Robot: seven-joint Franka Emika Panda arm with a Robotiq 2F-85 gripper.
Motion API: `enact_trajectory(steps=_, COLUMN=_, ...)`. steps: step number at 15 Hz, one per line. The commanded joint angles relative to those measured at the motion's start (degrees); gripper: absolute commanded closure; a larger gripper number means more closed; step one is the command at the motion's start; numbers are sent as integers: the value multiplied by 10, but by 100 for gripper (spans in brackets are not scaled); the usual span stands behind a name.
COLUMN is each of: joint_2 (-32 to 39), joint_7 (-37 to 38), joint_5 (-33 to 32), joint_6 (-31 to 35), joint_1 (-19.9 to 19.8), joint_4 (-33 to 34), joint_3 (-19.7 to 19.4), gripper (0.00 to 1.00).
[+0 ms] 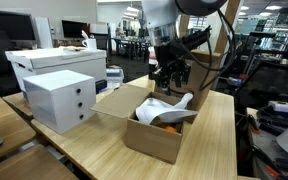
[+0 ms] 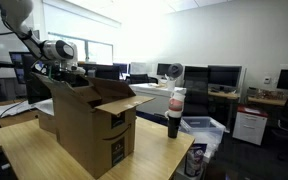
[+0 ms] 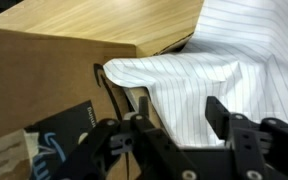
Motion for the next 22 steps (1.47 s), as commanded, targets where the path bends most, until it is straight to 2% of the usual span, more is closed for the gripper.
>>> enact_trajectory(steps=1, joint_2=-22, joint_7=-49, joint_5=27, joint_6=12, joint_1=-16, joint_4=-11, joint_3=20, gripper=10)
enact_trajectory(steps=2, joint_2=-22, joint_7=-59, joint_5=35, joint_6=16, joint_1=-16, joint_4=-13, joint_3=23, gripper=4)
enact_trajectory(steps=3, joint_2=-19, joint_7=-77, joint_5=44, joint_6=15, joint_1=-16, joint_4=-13, joint_3=26, gripper=44)
enact_trajectory(steps=5, joint_2=-14, joint_7=-102, joint_5=62, joint_6=10, joint_1=-16, joint_4=-13, joint_3=30, gripper=45)
enact_trajectory(steps=13, joint_2=-17, joint_7=-192, joint_5=111, joint_6=9, joint_1=-21, joint_4=-23, joint_3=34, gripper=95)
enact_trajectory(steps=14, joint_2=-18, joint_7=-208, joint_5=111, joint_6=9, joint_1=-20, joint_4=-23, joint_3=34, gripper=98)
enact_trajectory(steps=16, joint_2=-16, joint_7=-234, joint_5=115, joint_6=0, joint_1=-21, joint_4=-22, joint_3=35, gripper=98)
enact_trajectory(steps=17, joint_2=-17, joint_7=-241, joint_5=109, joint_6=-2, joint_1=-21, joint_4=-23, joint_3=35, gripper=72)
enact_trajectory(steps=19, joint_2=-21, joint_7=-251, joint_5=112, joint_6=-5, joint_1=-22, joint_4=-23, joint_3=34, gripper=71)
enact_trajectory(steps=22, joint_2=-40, joint_7=-276, joint_5=99, joint_6=-41, joint_1=-22, joint_4=-20, joint_3=34, gripper=56)
